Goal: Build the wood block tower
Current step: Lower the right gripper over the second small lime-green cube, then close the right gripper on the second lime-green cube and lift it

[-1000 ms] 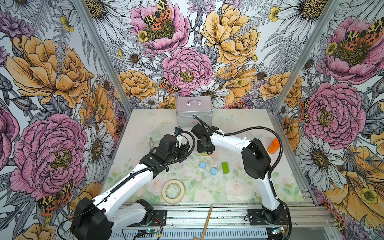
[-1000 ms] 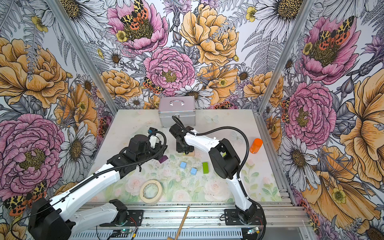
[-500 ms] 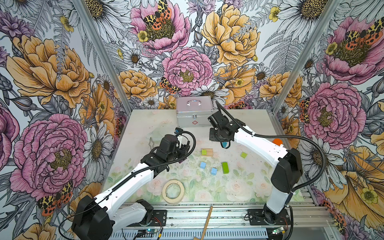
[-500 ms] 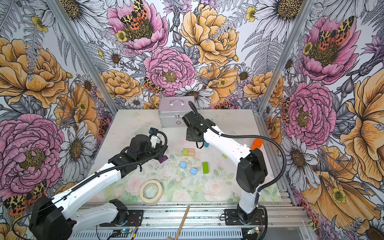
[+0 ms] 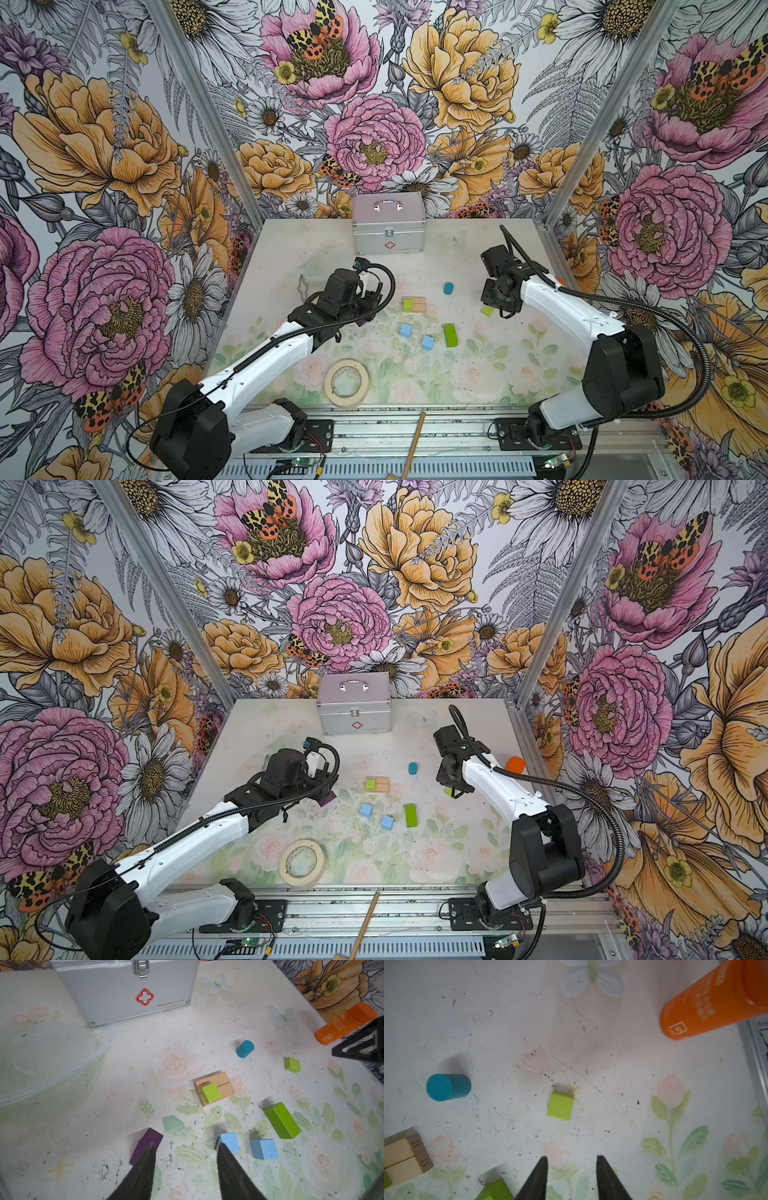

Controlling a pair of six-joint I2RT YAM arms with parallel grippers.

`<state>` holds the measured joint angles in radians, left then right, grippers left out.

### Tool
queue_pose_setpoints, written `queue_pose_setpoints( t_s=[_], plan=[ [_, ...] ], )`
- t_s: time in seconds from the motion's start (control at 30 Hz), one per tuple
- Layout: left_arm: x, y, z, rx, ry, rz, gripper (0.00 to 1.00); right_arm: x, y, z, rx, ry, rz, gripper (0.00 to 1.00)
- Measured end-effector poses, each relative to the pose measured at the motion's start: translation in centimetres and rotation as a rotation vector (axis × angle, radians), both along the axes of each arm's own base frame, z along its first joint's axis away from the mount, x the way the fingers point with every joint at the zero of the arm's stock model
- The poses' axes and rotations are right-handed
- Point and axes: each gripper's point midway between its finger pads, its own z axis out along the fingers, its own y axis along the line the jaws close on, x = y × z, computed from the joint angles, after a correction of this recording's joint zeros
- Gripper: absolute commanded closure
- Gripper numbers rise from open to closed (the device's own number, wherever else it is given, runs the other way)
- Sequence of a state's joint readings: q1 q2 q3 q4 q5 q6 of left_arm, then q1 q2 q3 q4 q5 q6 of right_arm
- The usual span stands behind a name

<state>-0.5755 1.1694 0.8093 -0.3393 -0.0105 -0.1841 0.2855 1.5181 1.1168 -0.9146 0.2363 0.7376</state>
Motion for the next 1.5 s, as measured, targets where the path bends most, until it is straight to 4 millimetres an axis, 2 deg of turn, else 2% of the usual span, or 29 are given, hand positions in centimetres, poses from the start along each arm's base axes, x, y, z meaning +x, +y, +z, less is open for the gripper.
queue_pose_setpoints(
  t_s=[0.3, 0.53, 0.83, 1.2, 1.5],
  plan=[
    [0.1, 0.1, 0.0, 0.000, 0.000, 0.004, 0.50, 1.9, 0.3, -4.9, 0.047, 0.060, -0.026, 0.51],
    [0.2, 0.3, -0.1, 0.001, 0.003, 0.011, 0.50, 3.2, 1.0, -6.0, 0.087, 0.043, -0.028, 0.48],
    [0.4, 0.4, -0.5, 0.005, 0.013, 0.014, 0.50, 2.7, 0.9, -7.1, 0.089, 0.068, -0.042, 0.44],
    [0.4, 0.4, -0.6, 0.007, 0.015, 0.015, 0.50, 2.8, 0.3, -7.8, 0.085, 0.079, -0.066, 0.52],
    [0.5, 0.5, -0.6, 0.007, 0.016, 0.018, 0.50, 3.0, 0.4, -8.5, 0.087, 0.086, -0.064, 0.65]
  ],
)
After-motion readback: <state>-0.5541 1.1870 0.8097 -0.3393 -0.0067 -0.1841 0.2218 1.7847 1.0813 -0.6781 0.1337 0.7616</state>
